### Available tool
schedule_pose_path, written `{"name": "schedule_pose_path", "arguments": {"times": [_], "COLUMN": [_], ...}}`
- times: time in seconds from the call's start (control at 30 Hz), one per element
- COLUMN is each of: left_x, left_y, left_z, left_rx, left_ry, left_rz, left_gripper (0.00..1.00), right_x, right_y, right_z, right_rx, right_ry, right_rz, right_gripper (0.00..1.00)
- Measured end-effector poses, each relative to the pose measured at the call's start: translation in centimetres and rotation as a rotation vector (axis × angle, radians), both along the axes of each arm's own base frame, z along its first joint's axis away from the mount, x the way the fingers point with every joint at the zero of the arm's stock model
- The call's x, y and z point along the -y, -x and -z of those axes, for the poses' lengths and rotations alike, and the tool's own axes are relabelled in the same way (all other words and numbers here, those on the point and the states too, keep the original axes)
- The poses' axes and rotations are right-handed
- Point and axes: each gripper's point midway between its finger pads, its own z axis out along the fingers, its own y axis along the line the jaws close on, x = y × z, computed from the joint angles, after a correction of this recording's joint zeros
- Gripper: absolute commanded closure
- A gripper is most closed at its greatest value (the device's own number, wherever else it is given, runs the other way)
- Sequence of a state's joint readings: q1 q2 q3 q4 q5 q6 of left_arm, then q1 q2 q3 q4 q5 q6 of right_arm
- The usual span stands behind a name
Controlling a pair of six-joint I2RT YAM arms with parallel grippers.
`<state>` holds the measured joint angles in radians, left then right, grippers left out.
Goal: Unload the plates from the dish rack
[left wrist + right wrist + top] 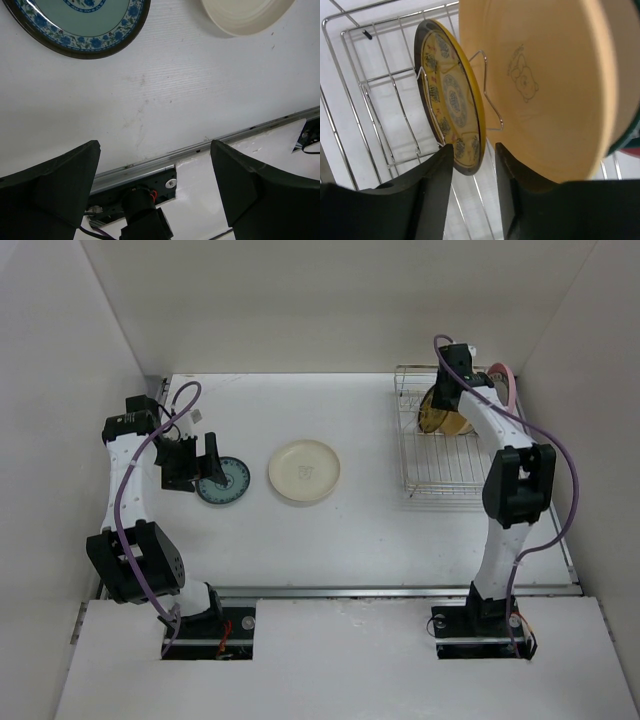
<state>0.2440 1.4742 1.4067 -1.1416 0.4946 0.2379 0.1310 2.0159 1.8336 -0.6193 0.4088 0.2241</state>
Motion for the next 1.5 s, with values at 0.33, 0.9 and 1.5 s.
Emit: {"name": "schedule_pose_path", "arguments": {"times": [0.33,0.9,1.5], "left_x": [0.0,0.0,6.1], "left_y": [0.0,0.0,0.1], "left_z": [0.0,0.0,-1.9], "left_rx": [0.0,0.001,0.088], "left_ry": [0.0,0.002,0.171], "left_rz": [0.0,0.002,0.247], "left_gripper": [0.1,0.1,0.07], "right_x": [0.3,1.5,-33.2], "right_y": [-0.5,3.3,13.5], "right_z": [4.2,-12.4,-3.4], "right_rx": [-0.078,0.237,-0.031], "right_ry": [-0.046,0.022,-0.61], "right_rz": [-0.01,0.037,-1.131], "right_gripper": [0.76,1.0,1.0]}}
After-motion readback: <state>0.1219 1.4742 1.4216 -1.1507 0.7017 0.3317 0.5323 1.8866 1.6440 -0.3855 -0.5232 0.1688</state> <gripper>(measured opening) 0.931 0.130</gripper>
